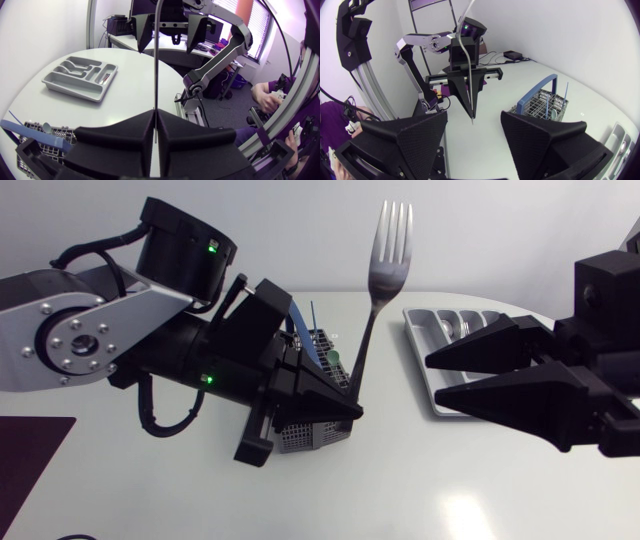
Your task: Unload the cutlery basket into the drawer organizer.
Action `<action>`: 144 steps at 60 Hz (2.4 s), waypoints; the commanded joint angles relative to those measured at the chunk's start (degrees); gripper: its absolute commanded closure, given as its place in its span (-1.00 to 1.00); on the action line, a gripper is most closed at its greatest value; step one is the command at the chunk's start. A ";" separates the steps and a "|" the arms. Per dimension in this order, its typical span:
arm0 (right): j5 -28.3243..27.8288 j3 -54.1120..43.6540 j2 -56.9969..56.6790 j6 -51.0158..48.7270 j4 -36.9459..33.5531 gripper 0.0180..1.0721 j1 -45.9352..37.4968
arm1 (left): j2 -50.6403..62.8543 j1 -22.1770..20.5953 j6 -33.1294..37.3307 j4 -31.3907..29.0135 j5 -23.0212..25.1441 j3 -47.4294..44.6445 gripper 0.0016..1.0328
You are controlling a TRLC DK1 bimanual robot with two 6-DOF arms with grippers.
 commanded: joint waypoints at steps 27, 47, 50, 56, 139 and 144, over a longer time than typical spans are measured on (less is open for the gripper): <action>2.49 -2.04 1.36 6.61 11.35 -0.18 7.72 | 3.62 -3.86 3.84 -9.63 7.61 3.62 0.94; -0.50 -1.52 3.65 6.70 11.35 0.04 10.62 | 3.97 -4.83 5.25 -11.13 7.70 4.32 0.94; -0.50 -1.52 3.47 6.96 11.35 0.04 10.71 | 4.15 -4.65 5.33 -11.13 7.70 4.32 0.94; -0.41 -1.61 3.12 7.23 11.27 0.05 11.06 | 4.24 -3.95 5.51 -11.22 7.70 4.32 0.94; 9.78 2.44 7.60 1.69 3.44 0.89 -2.21 | 6.79 5.37 -1.61 -9.28 -2.32 8.10 -0.53; 15.15 3.58 9.54 0.11 3.27 0.89 -5.28 | 6.61 5.54 -2.05 -8.84 -6.27 8.19 -0.53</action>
